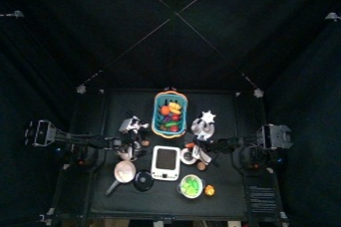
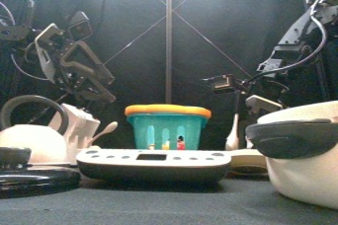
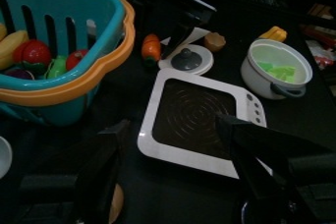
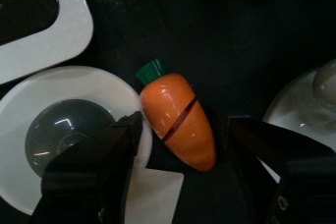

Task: Grab carrot

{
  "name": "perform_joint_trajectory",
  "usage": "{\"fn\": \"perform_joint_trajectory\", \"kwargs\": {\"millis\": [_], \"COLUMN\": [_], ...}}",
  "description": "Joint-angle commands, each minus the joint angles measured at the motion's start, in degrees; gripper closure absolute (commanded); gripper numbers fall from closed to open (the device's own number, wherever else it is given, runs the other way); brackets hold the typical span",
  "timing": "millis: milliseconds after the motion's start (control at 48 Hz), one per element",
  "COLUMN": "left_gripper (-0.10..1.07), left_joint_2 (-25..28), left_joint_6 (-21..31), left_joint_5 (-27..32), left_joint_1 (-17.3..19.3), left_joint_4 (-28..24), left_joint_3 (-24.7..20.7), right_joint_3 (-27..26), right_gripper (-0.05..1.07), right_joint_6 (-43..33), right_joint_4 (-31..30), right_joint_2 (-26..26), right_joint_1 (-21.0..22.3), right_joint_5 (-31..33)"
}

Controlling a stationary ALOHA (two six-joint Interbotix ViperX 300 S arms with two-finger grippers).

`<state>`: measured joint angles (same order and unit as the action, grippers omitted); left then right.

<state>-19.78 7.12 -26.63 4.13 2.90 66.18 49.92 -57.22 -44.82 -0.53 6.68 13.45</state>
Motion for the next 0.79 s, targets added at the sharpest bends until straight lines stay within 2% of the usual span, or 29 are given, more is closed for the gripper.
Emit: {"fn": "perform_joint_trajectory", "kwargs": {"millis": [0, 104, 188, 521, 646, 771], "left_gripper": [-0.03, -0.03, -0.03, -0.03, -0.03, -0.03], "left_joint_2": [0.0, 0.0, 0.0, -0.3, -0.7, -1.1], "left_joint_6": [-0.1, -0.1, -0.1, -0.1, 0.0, 0.0], "left_joint_5": [-0.5, -0.5, -0.4, -0.3, -0.3, -0.2], "left_joint_1": [0.3, 0.3, 0.3, 1.1, 1.5, 1.5], "left_joint_4": [-0.2, -0.2, -0.1, -0.2, -0.1, -0.1], "left_joint_3": [-0.8, -0.8, -0.7, -1.1, -1.1, -1.1], "right_joint_3": [-0.4, -0.5, -0.8, -2.1, -2.5, -4.2], "right_gripper": [0.27, 0.40, 0.46, 0.47, 0.47, 0.47], "right_joint_6": [0.0, -0.1, -0.1, -0.3, -0.5, -0.6], "right_joint_4": [-0.1, 0.2, 0.2, 2.4, 5.8, 12.3], "right_joint_2": [-1.2, -1.8, -2.9, -8.3, -8.5, -8.4], "right_joint_1": [0.4, 0.3, 0.3, 0.2, -0.2, -2.3], "right_joint_5": [-0.1, 0.4, 1.1, 2.5, 2.6, 3.3]}}
